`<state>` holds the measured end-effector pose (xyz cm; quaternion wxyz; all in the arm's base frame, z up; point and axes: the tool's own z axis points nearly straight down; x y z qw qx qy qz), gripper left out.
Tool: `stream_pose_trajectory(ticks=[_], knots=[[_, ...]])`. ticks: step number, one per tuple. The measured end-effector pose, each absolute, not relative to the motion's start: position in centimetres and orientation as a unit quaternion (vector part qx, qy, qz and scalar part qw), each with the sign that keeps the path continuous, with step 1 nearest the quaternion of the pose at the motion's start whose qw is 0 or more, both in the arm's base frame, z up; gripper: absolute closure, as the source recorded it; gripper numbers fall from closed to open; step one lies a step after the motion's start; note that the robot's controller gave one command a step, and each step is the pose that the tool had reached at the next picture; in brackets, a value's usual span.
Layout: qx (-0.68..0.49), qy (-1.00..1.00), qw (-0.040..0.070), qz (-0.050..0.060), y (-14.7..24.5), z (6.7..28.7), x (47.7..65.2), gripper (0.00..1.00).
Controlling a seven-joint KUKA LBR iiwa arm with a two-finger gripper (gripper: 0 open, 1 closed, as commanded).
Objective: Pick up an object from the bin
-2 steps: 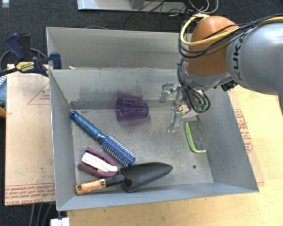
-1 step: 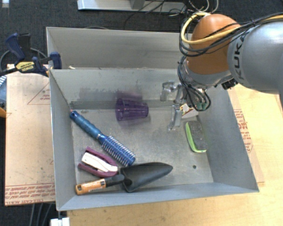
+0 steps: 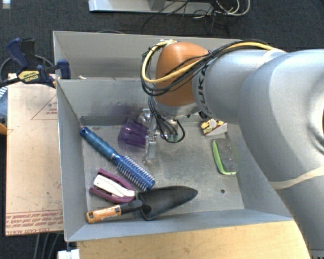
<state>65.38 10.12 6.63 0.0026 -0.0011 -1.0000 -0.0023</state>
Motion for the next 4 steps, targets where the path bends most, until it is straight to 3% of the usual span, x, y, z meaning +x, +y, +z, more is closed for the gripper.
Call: stream_pose_trajectory(ticks=[1,2,3,4], knots=[[-0.071,-0.997,-0.002,-0.001,9.3,12.6,63.5,0.00],[0.049,-0.999,0.001,-0.004,13.0,9.9,64.1,0.00],[-0.179,-0.984,-0.002,-0.002,12.0,7.8,63.1,0.00],[-0.074,-0.997,-0.002,-0.002,14.6,7.1,60.0,1.00]])
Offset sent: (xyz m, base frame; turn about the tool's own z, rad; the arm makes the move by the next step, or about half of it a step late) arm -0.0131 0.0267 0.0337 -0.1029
